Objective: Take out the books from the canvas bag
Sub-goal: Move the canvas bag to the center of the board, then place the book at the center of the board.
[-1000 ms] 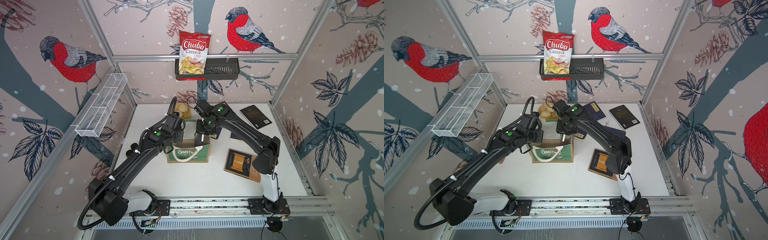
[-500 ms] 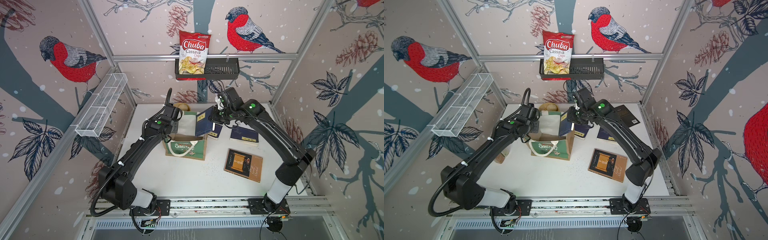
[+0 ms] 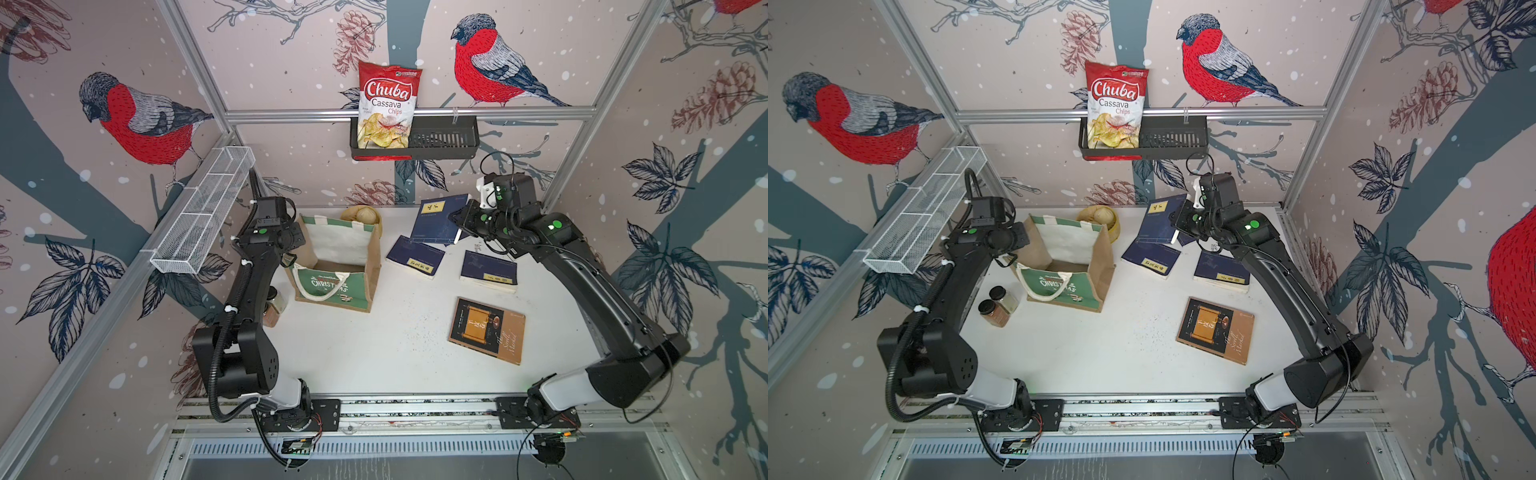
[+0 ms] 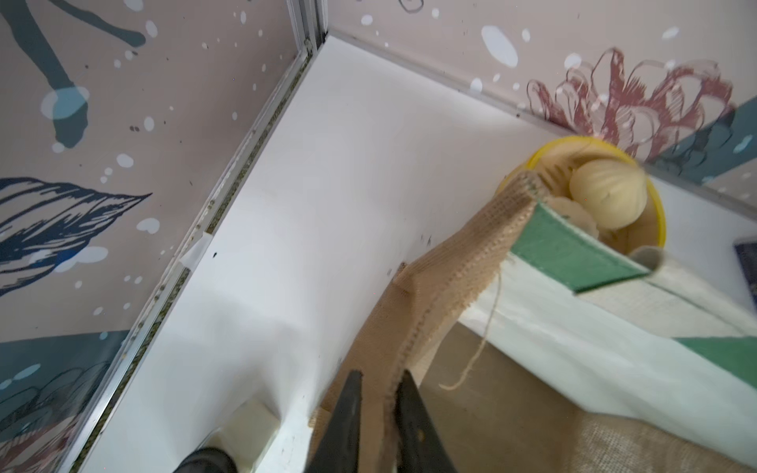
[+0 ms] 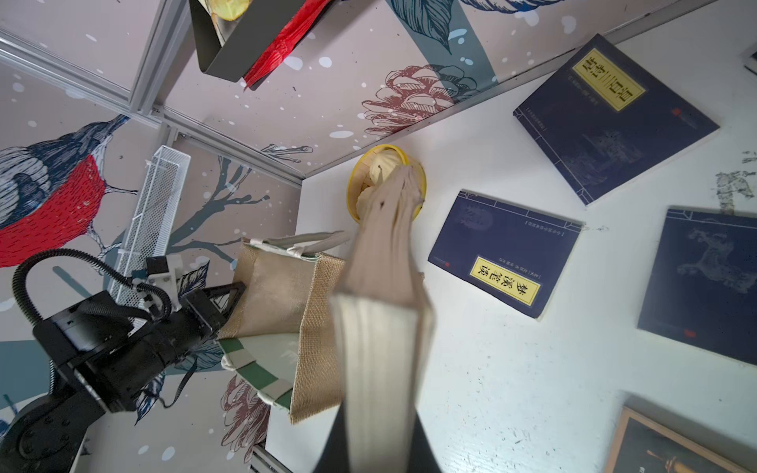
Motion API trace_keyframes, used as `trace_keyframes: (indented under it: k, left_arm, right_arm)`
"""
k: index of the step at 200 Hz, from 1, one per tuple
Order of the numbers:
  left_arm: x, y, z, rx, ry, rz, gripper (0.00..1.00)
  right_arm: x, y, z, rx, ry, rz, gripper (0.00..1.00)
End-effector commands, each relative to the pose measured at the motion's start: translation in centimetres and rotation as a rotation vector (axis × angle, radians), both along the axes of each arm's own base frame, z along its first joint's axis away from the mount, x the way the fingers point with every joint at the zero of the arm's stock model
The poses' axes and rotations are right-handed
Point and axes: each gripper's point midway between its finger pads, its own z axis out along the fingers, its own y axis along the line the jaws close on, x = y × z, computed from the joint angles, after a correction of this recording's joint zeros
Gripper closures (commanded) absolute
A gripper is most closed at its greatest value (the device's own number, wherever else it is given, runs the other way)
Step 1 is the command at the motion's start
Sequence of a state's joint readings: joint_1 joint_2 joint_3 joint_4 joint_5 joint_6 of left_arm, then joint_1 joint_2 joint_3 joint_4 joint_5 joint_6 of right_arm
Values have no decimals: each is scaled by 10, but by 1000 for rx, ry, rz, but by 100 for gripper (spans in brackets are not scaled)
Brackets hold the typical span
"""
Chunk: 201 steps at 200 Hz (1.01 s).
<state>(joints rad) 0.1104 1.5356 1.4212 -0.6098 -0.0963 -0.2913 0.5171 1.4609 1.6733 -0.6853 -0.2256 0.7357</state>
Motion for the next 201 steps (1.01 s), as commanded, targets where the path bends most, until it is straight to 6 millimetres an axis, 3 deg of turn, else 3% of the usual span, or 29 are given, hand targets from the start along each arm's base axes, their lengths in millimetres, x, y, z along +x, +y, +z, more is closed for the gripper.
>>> trace_keyframes:
  k: [1,34,53,94,108,124,139,143,149,157,174,201]
  left_arm:
    - [25,20,14,-16,-89,83,82]
    - [49,52,14,-10,-100,171,82]
    - [59,55,19,-12,-124,161,81]
    - [51,59,10,-1,-98,191,78]
    - [49,57,9,-7,-97,182,69]
    - [45,55,14,-13,-98,177,45]
    - [38,55,20,-6,-102,186,22]
    - [36,55,22,-3,-103,189,19]
    - [33,56,27,1,-112,193,13]
    - [30,55,32,2,-126,189,6]
    - [27,47,48,-10,-182,148,1]
    - [18,39,71,-42,-238,135,1]
  right_arm:
    - [-2,5,-3,42,-7,55,100]
    - [-26,16,-79,29,155,141,100]
    - [-41,25,-128,51,250,202,100]
    - [-74,52,-217,-17,399,343,100]
    - [-80,62,-239,-33,433,369,100]
    - [-82,67,-262,-63,472,367,100]
    - [-81,64,-283,-122,509,341,81]
    - [-81,61,-290,-144,527,332,70]
    - [-80,56,-301,-185,553,310,45]
    - [-79,47,-312,-252,584,276,29]
    - [-76,30,-321,-364,609,212,15]
    - [-62,21,-295,-374,549,163,10]
